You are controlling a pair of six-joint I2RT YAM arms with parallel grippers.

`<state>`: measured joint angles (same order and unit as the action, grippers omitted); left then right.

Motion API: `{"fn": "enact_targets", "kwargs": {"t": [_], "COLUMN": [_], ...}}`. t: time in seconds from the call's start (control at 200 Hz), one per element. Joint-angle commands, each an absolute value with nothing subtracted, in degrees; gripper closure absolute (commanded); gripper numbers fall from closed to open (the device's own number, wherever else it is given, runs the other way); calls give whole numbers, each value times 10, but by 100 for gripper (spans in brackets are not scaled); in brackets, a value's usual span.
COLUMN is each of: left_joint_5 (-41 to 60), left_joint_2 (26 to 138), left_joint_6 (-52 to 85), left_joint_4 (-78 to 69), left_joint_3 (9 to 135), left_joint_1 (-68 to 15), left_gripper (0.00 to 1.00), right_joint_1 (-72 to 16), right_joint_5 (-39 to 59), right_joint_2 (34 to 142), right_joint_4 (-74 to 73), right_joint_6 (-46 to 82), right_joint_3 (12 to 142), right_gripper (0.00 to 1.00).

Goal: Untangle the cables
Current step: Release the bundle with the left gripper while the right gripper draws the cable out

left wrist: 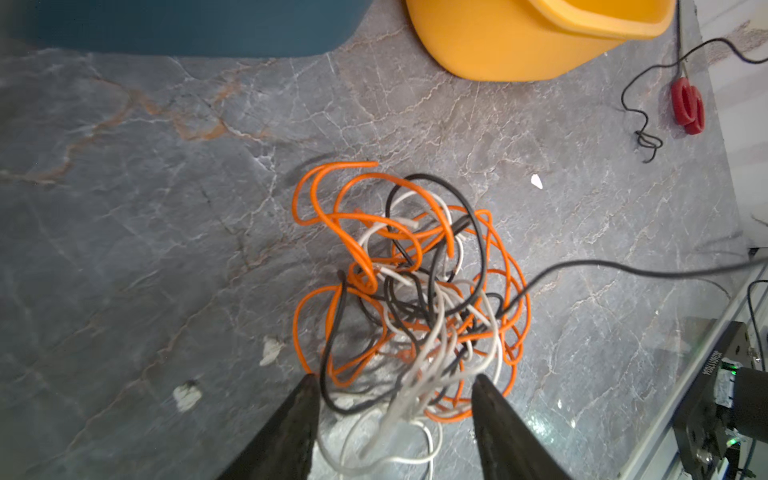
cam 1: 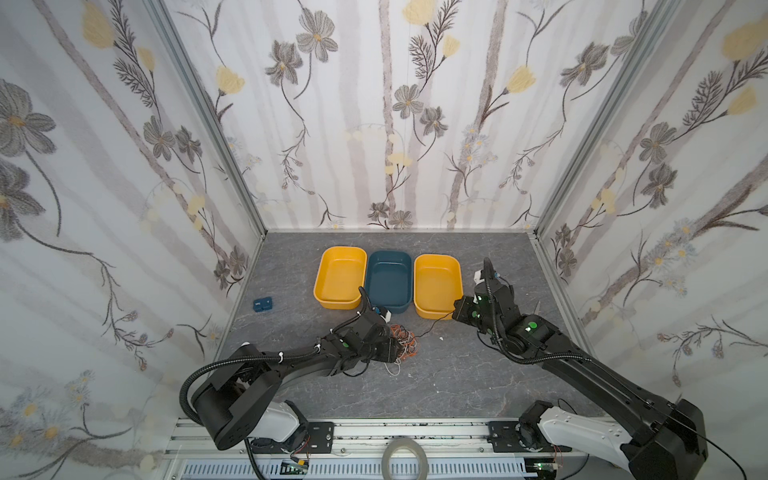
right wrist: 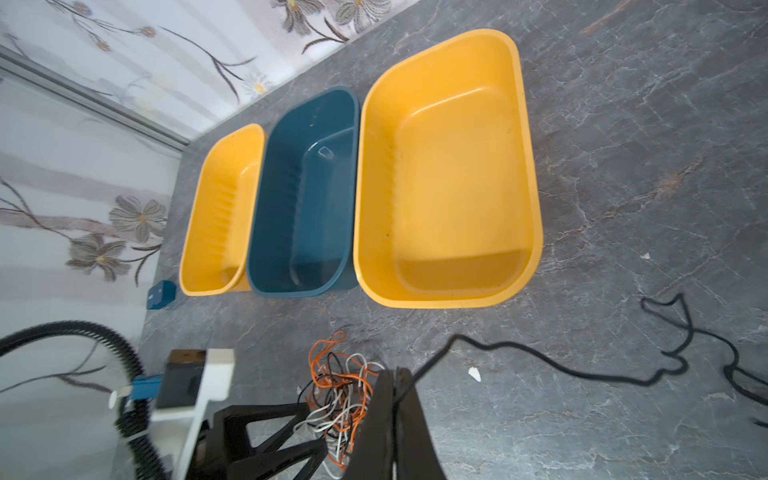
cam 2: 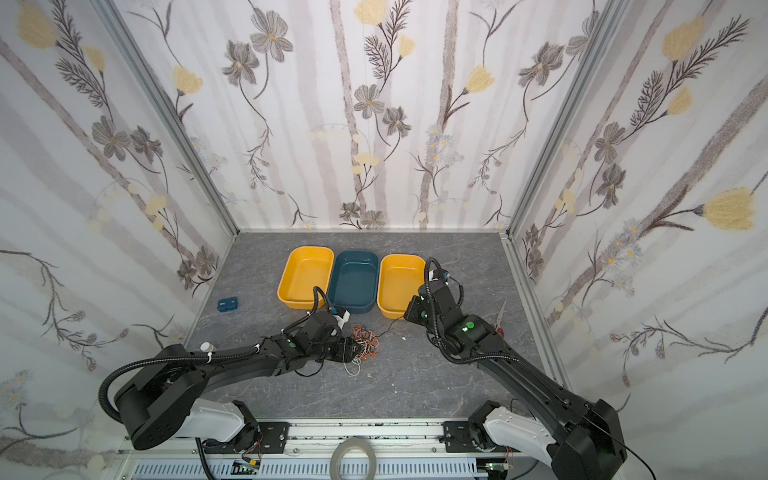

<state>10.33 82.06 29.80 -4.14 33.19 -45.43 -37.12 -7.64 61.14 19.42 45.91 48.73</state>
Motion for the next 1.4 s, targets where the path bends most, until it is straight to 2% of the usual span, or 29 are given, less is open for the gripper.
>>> {"fn": "enact_targets", "kwargs": {"t": [0.0,0.085,0.37,0.56,0.934,1.049,1.284,1.399], "left_joint_5": [90,79,48,34,22,54,152,161], "left_joint_2": [841,850,830,798,736,730,759,810], "left_joint_6": [291,290,286,287,290,279,253,225], "left_joint_4": [-53,-45,-11,4,38,33,-39,-51], "left_joint_3": [342,343,334,318,300,308,346,387], "left_joint_1": [-454,-454,-453,-447,-429,-429,-446,-468], "left_gripper": [58,66,71,86,94,86,51,40], "right_joint_1": [-366,-353,-291,-246,-191,-190,-190,-192], "right_joint_5": [-58,-50,-52,-53,-56,-12,25,39], "right_joint_2": [592,574,521,492,477,493,508,511], "right_joint_4": [199,211,261,289,332,324,305,295], "right_joint_6": [447,443,421,414,405,404,414,422], "right_joint_3": [498,505,520,516,495,493,455,438], "right_gripper": [100,100,100,100,100,99,97,96]}}
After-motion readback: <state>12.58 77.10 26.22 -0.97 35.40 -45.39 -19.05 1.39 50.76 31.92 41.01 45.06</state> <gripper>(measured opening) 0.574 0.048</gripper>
